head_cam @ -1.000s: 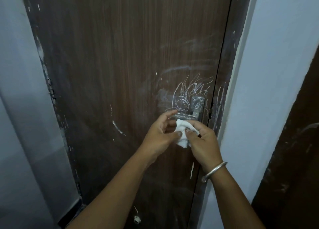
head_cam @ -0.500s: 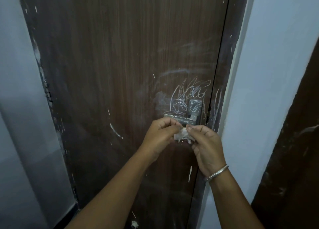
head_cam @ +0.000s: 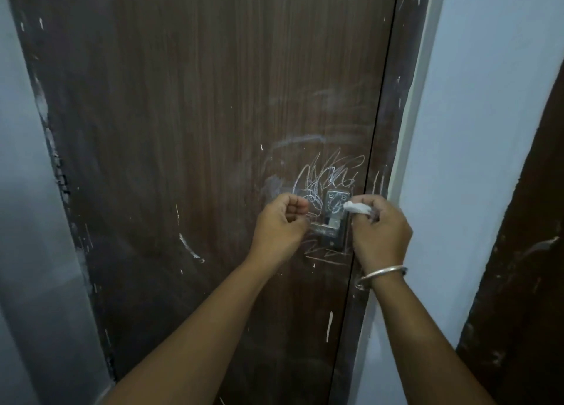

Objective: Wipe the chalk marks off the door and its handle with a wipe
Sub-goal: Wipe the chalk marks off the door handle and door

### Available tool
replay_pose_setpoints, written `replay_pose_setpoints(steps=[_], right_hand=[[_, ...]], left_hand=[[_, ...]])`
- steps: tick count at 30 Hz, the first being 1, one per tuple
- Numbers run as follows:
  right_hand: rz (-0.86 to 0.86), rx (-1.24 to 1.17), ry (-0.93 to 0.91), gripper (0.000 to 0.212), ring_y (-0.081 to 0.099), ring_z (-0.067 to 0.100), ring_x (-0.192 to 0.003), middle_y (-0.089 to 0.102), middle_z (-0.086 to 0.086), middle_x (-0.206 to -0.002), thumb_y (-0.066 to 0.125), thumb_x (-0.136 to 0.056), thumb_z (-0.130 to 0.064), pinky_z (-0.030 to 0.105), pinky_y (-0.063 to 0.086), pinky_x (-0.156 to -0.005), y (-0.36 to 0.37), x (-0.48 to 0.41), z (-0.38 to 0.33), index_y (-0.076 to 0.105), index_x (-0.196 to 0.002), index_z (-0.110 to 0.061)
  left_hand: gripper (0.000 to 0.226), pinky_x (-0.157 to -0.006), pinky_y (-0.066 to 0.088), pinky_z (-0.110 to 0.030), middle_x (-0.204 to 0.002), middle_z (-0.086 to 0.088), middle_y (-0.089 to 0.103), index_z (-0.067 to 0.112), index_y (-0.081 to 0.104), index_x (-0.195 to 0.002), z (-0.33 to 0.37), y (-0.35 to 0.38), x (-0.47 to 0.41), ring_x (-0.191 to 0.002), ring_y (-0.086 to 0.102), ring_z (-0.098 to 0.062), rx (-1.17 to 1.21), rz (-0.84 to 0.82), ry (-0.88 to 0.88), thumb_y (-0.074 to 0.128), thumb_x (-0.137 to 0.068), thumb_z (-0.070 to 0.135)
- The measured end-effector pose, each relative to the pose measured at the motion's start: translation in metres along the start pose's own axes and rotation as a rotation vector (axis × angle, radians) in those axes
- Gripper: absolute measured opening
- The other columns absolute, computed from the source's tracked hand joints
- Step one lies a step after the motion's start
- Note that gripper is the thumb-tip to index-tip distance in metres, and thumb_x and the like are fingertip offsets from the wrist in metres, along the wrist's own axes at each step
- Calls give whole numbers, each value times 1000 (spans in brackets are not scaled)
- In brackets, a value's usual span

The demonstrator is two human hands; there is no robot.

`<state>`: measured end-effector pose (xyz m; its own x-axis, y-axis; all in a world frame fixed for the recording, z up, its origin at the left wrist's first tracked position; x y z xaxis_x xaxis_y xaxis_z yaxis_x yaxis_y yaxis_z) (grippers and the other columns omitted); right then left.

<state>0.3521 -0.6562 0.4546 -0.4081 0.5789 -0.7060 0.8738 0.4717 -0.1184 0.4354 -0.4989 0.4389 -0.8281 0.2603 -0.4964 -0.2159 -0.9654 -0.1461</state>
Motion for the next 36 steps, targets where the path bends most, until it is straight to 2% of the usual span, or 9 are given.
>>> replay_pose_setpoints(steps=[2, 4, 9, 11, 14, 19, 27, 32, 36], right_hand=[[-34, 255, -148, 21, 54, 18, -82, 65, 13, -98, 57, -86, -5, 4, 34, -65, 7, -12, -11, 70, -102, -11], [-58, 390, -254, 27, 59, 29, -83, 65, 17, -99, 58, -84, 0, 21, 40, -68, 18, -18, -19, 67, -109, -7], [-99, 635, -460, 24, 57, 33, -61, 61, 18, -68, 74, -63, 9, 26, 32, -55, 46, -31, -28, 72, -85, -1], [-142, 702, -500, 23, 55, 33, -64, 59, 18, -67, 77, -61, 7, 28, 36, -51, 61, -33, -25, 72, -81, -1], [-208, 800, -468, 19, 54, 34, -77, 61, 18, -80, 73, -69, 1, 34, 46, -58, 77, -32, -15, 72, -88, -4], [-206, 812, -366, 24, 47, 35, -95, 61, 17, -101, 56, -87, -8, 38, 43, -75, 74, -36, -6, 67, -108, -6], [-174, 792, -456, 13, 52, 35, -77, 65, 16, -86, 73, -69, -2, 34, 45, -60, 94, -29, -10, 72, -82, -3], [-53, 697, -310, 19, 51, 35, -84, 67, 17, -94, 60, -82, -7, 34, 39, -69, 68, -39, 1, 71, -96, -1], [-46, 732, -421, 14, 52, 35, -75, 66, 18, -83, 71, -71, -1, 33, 42, -60, 79, -34, -7, 72, -85, 1]], left_hand=[[24, -76, 49, -16, -92, 7, 61, 19, 59, -94, -1, -2, -10, -89, 59, -10, -87, -29, 11, 59, -84, -3], [24, -79, 45, -15, -97, 8, 60, 17, 59, -99, -2, -4, -20, -94, 56, -8, -181, -56, 20, 58, -84, -2], [43, -93, 41, -20, -128, -3, 55, 15, 56, -122, 11, -9, -50, -118, 51, -16, -505, -130, 178, 54, -83, -4], [59, -108, 30, -27, -146, -4, 40, 15, 44, -137, 18, 1, -61, -136, 36, -19, -704, -219, 274, 51, -82, -7], [82, -118, 12, -29, -159, 2, -2, 16, 11, -150, 16, 15, -73, -147, 0, -15, -946, -346, 353, 46, -81, -11], [89, -120, 8, -38, -158, 4, -14, 18, -3, -149, -3, 15, -86, -146, -8, -15, -1009, -394, 332, 46, -80, -10], [91, -118, 4, -42, -157, 7, -16, 23, -4, -149, -14, 15, -89, -146, -10, -14, -1019, -356, 335, 44, -80, -10], [89, -117, 4, -43, -157, 8, -17, 23, -5, -149, -13, 14, -91, -146, -10, -14, -1047, -392, 320, 45, -82, -6], [88, -117, 3, -43, -157, 8, -17, 23, -4, -149, -13, 15, -90, -146, -10, -14, -1034, -402, 298, 44, -82, -6]])
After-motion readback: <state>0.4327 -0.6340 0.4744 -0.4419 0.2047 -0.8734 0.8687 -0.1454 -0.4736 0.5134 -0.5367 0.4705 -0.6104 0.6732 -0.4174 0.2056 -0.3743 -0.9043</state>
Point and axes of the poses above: each hand's wrist, its own x-axis away from the middle knuckle, its own y-axis out of the palm, z = x × y, the point moved 8 cm from there along -x, towards the middle knuckle
